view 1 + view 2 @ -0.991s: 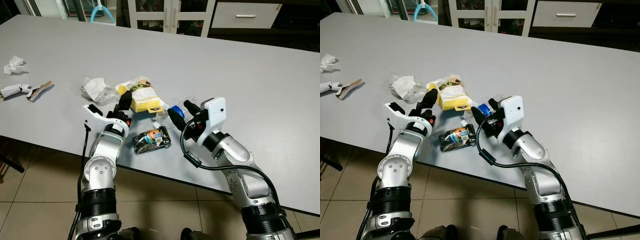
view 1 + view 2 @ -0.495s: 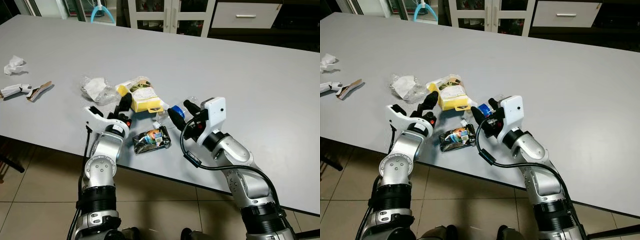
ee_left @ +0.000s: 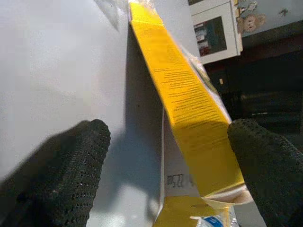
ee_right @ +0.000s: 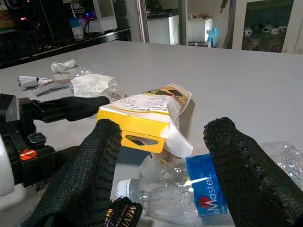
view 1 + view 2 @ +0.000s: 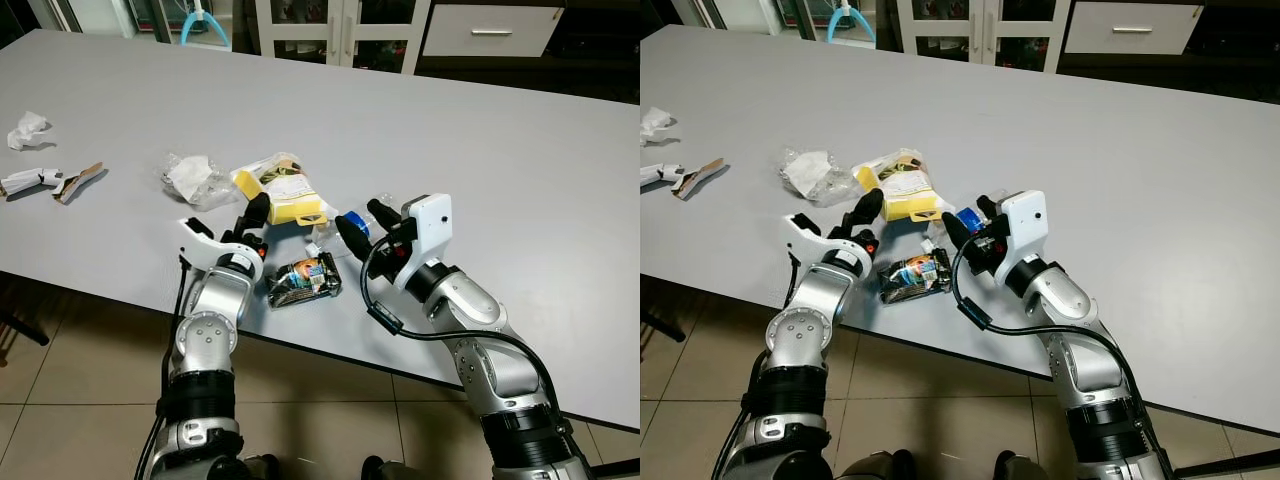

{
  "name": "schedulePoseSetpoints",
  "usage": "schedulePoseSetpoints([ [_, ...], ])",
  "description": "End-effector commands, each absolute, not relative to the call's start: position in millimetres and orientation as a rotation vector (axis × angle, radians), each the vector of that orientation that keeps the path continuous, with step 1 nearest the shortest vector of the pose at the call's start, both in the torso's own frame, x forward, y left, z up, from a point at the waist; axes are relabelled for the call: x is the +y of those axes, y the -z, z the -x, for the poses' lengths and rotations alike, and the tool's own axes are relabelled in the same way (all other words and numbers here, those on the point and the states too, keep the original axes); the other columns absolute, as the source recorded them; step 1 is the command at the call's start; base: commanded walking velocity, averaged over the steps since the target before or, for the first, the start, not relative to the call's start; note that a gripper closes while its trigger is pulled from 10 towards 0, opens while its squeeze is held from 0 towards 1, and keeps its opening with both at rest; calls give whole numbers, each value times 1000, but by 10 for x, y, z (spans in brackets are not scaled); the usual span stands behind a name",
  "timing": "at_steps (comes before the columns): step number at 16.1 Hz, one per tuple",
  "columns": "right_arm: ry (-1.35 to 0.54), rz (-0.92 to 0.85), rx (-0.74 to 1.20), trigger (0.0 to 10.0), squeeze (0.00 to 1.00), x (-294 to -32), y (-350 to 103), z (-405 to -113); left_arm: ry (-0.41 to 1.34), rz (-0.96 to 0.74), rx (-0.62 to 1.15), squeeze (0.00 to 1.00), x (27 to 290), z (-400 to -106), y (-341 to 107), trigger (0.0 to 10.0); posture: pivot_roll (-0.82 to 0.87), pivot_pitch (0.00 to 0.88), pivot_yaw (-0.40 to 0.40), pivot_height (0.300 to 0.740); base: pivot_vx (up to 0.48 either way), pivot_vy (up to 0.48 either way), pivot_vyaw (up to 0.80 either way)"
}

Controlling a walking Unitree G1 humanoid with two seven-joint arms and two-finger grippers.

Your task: Picking trash to rubbish bin

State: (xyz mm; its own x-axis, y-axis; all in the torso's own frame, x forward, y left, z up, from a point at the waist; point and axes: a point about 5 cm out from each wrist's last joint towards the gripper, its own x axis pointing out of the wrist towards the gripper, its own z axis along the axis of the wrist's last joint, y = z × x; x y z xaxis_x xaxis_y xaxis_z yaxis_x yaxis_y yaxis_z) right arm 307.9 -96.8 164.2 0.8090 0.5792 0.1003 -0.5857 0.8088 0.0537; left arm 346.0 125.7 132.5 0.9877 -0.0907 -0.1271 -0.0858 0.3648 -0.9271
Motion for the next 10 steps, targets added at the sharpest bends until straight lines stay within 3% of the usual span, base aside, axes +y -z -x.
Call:
schedulePoseSetpoints([
  [1,-621,-83,-89,10000,0,-962,-1670,-3065,120,1264,147,0,928,-3568,-1577,10000,-121,147,49,740,0,0,0],
  [10,-618,-88,-92,10000,0,-953,-1671,-3057,212,1286,127,0,716,-3648,-1711,10000,-134,144,52,740,0,0,0],
])
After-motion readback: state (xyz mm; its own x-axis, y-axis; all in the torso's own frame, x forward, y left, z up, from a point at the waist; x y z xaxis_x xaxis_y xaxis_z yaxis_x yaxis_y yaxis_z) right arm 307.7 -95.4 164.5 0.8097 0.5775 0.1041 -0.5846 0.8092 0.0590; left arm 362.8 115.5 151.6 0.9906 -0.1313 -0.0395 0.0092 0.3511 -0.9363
